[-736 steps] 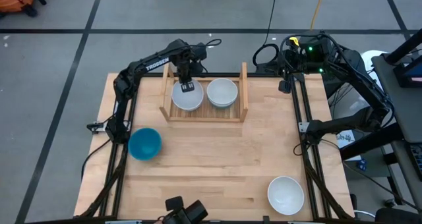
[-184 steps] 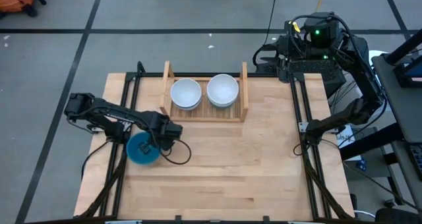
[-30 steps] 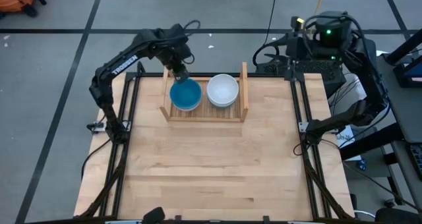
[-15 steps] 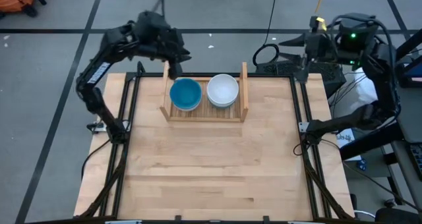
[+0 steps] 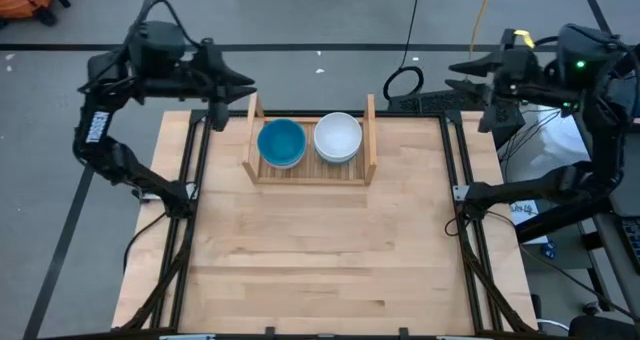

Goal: Place and stack bowls onto a shelf
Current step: Return to Home Position

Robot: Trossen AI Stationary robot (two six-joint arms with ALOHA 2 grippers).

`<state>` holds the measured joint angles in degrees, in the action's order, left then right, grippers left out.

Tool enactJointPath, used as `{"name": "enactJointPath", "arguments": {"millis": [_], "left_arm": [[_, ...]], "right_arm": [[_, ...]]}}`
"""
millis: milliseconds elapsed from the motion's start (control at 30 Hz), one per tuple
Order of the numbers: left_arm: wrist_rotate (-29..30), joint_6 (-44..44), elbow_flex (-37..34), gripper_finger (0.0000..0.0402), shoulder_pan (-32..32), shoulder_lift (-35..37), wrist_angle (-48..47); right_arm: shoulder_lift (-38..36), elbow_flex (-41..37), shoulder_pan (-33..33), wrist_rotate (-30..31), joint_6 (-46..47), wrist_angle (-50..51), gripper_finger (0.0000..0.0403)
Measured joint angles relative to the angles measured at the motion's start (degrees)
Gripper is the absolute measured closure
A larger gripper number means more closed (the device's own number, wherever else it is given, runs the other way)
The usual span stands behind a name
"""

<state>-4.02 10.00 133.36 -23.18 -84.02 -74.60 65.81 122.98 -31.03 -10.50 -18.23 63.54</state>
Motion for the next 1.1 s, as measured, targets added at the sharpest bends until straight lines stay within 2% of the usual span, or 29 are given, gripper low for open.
{"name": "enactJointPath", "arguments": {"millis": [467, 700, 1100], "left_arm": [[0.03, -2.42, -0.04, 0.0314, 0.05, 4.98, -13.22], [-0.42, -0.27, -0.04, 0.0314, 0.05, 8.59, -14.08], [-0.70, -3.80, -0.13, 0.0314, 1.49, 17.10, -15.58]], "right_arm": [[-6.91, 0.00, 0.00, 0.01, 5.75, 4.19, 0.0280], [-10.98, 0.00, 0.00, 0.31, 8.76, 7.75, 0.0280], [-17.11, -1.64, -0.02, 1.93, 12.57, 13.29, 0.0280]]}}
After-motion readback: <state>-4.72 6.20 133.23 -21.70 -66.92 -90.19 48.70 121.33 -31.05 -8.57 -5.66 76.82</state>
